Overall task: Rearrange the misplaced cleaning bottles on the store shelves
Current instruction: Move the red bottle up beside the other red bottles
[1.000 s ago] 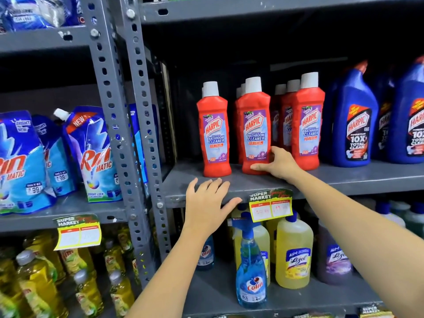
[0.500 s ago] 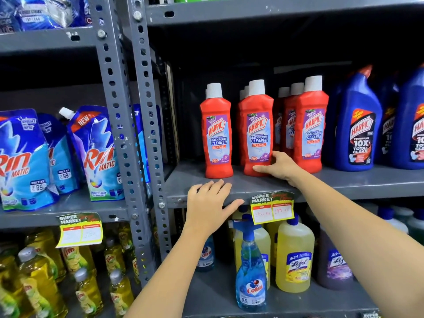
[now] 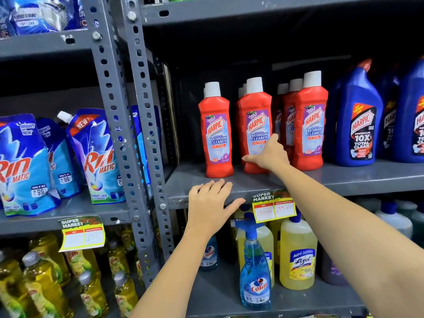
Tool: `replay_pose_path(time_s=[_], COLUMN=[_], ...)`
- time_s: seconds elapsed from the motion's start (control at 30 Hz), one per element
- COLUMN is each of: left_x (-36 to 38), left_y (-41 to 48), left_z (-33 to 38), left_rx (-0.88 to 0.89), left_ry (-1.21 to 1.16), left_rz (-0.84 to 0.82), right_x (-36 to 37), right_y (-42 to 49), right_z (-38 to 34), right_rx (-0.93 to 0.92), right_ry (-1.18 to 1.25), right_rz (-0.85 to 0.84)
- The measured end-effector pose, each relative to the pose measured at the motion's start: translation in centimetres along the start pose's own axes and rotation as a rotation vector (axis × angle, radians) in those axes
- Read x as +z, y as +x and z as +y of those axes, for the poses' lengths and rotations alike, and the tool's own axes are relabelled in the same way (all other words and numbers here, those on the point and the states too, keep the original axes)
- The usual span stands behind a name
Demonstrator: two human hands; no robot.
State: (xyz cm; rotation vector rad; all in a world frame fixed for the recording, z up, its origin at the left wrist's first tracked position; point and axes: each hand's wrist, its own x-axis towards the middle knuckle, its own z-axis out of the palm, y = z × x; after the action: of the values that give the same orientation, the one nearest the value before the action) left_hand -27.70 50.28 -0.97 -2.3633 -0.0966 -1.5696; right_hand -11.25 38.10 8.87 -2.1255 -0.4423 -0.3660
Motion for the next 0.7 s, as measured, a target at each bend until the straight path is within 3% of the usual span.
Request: replay_pose_path(time_s=[0.23, 0.7], left_x=[0.2, 0.1], left_y=[0.0, 0.2], left_z=[0.0, 0.0], left_rx=[-0.001, -0.018], left_ry=[-0.007, -0.045], left_rz=[0.003, -0.018], right_x=[-0.4, -0.2], right_y=[0.9, 1.7], right_z=[0.7, 1.8], right_rx=[-0.047, -0.066], right_ry=[0.065, 0.120], right_rz=[-0.124, -0.165])
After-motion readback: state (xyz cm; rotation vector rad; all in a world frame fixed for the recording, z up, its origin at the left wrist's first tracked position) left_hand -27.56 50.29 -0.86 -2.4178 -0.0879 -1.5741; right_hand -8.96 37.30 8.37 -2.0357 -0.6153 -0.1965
